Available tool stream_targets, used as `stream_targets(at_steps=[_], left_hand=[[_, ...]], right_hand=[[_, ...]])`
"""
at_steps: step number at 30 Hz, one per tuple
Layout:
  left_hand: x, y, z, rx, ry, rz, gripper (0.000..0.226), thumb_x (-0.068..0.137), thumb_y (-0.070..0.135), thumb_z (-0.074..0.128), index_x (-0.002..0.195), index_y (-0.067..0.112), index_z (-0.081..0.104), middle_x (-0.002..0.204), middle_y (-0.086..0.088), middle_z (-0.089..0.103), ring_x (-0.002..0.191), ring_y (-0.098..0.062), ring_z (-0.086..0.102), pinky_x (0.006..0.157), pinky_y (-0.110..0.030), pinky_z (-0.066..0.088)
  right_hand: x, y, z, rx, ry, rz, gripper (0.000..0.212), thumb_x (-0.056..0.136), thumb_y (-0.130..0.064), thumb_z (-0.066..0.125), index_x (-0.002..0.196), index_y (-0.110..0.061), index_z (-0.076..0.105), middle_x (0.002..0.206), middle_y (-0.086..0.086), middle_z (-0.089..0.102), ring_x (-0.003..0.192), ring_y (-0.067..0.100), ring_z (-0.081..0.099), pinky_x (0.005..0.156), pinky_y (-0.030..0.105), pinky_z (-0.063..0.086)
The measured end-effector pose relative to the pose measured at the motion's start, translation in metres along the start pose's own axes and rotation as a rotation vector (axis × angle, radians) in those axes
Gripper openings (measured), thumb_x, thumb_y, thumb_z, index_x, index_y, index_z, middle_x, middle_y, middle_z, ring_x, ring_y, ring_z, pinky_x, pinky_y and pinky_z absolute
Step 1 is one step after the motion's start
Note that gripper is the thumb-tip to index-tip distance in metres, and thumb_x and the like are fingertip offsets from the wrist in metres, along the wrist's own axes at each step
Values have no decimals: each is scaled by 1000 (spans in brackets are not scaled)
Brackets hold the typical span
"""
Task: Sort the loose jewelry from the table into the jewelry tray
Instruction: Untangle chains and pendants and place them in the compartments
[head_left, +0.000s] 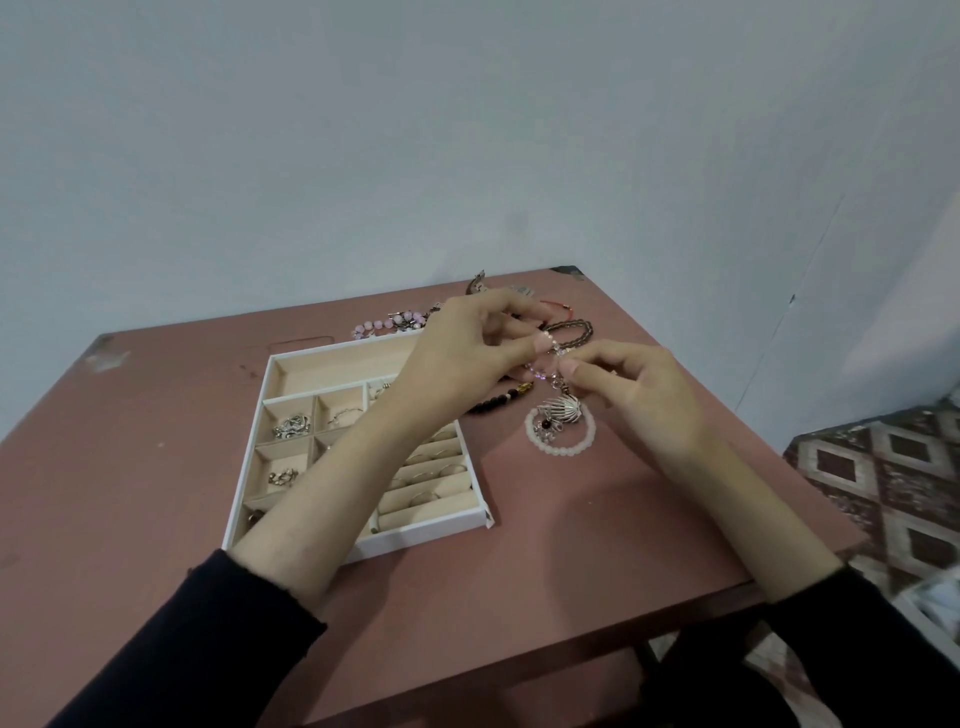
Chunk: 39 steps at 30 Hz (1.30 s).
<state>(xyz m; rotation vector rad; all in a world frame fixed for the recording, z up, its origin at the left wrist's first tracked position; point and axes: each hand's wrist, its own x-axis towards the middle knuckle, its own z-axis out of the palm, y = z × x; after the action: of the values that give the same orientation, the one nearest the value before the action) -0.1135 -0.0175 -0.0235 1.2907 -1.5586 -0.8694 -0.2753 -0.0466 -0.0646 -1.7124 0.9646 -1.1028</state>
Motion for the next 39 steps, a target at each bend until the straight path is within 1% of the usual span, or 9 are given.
stream_targets(at_steps=[3,8,10,14,20,23,29,34,39], left_hand=[[-2,-3,-2,-23,-10,-6,22,84,2,65,105,7,64,82,-7,70,64,-8,65,61,-16,53],[-4,-6,-3,35,22,12,20,81,2,66,99,11,64,88,-11,70,69,-12,65,58,-9,48],[-4,-5,-4,42,31,16,20,82,2,66,99,12,65,85,-8,68,68,-10,64,57,-7,46],[-4,-4,-3,65,36,22,20,84,2,64,102,9,65,88,-8,69,67,-7,65,58,-8,48],[-6,-3,-2,24,48,27,20,81,2,66,100,11,65,79,-2,65,64,-7,62,56,-7,46],[-8,-6,-2,-44,50,14,23,78,0,69,95,15,64,80,-6,66,67,-16,66,60,-14,52],[-9,-14,1,-129,79,23,27,77,-3,70,94,16,63,82,-8,65,67,-14,67,66,-23,56],[-9,-18,5,-120,108,49,30,77,-2,70,98,19,63,85,-7,67,76,-26,70,77,-35,58],[-11,-18,7,-185,40,27,36,77,-4,69,106,15,59,90,-8,67,68,-10,67,67,-19,55]], right_hand=[[0,0,0,-82,36,-3,11,86,-11,63,80,-8,71,69,1,62,60,4,47,61,13,39],[0,10,3,-561,101,-160,16,79,-5,64,77,-20,70,75,1,64,77,17,51,68,17,36],[-3,11,1,-602,52,-180,16,77,-8,66,80,-24,70,74,-5,60,81,15,48,71,11,34],[-4,7,3,-553,-60,-142,9,76,-27,74,85,-23,73,81,-7,58,84,3,42,77,10,32],[-2,4,3,-364,-3,-136,14,78,-15,73,71,-27,70,73,-7,60,72,3,47,68,11,35],[-4,0,-1,-210,22,-73,16,81,-11,68,72,-24,68,76,-3,66,67,7,52,66,14,39],[-4,-1,-1,-115,-28,-2,9,85,-15,64,80,-14,72,85,13,69,74,11,54,70,21,41],[-4,0,1,-123,-35,-6,8,79,-9,71,77,-16,71,74,-8,66,67,4,57,65,9,44],[-3,0,-1,-94,26,0,5,82,-13,69,85,-11,72,82,6,70,70,10,56,68,17,44]])
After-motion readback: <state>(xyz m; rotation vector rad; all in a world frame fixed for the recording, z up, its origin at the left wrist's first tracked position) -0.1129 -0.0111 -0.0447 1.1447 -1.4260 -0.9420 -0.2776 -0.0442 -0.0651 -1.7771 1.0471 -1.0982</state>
